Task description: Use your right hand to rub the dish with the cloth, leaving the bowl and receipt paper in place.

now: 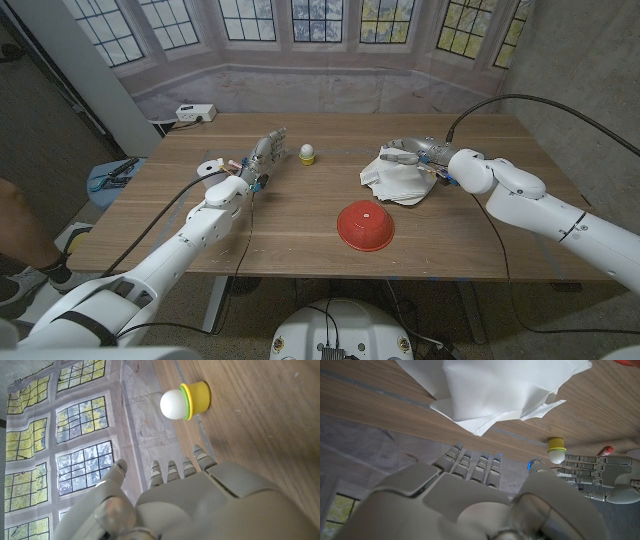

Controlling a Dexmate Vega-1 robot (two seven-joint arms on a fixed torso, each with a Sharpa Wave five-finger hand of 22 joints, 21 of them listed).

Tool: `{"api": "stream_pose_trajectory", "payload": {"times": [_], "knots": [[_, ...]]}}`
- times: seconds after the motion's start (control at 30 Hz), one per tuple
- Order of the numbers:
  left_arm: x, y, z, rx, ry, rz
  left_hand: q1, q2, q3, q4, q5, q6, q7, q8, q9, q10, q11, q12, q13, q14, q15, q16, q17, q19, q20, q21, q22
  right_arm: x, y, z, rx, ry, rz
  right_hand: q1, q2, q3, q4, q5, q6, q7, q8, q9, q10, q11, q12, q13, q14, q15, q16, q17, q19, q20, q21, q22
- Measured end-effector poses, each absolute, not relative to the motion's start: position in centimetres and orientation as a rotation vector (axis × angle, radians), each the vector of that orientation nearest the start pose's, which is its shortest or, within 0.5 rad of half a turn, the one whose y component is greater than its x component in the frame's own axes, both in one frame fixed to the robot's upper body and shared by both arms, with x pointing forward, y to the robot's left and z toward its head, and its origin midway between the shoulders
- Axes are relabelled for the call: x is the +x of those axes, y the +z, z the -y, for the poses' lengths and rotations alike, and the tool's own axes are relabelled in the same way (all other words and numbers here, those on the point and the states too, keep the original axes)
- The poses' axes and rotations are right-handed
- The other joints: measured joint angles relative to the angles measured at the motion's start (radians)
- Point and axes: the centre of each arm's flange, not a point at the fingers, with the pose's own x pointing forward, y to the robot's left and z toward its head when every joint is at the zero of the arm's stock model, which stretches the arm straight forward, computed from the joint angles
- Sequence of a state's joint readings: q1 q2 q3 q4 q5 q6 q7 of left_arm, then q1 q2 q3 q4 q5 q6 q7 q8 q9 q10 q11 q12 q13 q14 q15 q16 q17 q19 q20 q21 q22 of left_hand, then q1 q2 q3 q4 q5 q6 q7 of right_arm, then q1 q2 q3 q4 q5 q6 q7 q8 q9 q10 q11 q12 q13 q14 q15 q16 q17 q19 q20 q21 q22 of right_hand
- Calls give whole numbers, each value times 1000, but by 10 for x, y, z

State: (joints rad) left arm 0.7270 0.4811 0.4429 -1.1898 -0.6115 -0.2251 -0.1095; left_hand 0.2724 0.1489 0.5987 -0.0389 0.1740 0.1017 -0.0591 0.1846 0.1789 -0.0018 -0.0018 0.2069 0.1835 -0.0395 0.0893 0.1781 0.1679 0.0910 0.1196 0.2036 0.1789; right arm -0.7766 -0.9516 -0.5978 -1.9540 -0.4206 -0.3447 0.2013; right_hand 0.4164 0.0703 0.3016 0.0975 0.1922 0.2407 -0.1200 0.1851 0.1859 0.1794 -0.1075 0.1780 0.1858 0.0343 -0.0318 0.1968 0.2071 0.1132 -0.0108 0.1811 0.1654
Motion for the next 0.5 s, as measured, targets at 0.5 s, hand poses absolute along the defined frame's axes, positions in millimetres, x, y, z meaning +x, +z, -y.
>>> {"api": "stream_pose_trajectory", "payload": {"times": [0.5], "knots": [[680,-19,-266,44,-287,521,4,4,3,-3,0,0,0,0,0,0,0,0,0,-4,4,0,0,0,0,0,-2,578,15,228,-1412,88,464,-241,26,-81,81,8,-83,18,-5,-5,-75,-6,-5,-5,-79,7,-5,-3,-35,-8,0,0]]}}
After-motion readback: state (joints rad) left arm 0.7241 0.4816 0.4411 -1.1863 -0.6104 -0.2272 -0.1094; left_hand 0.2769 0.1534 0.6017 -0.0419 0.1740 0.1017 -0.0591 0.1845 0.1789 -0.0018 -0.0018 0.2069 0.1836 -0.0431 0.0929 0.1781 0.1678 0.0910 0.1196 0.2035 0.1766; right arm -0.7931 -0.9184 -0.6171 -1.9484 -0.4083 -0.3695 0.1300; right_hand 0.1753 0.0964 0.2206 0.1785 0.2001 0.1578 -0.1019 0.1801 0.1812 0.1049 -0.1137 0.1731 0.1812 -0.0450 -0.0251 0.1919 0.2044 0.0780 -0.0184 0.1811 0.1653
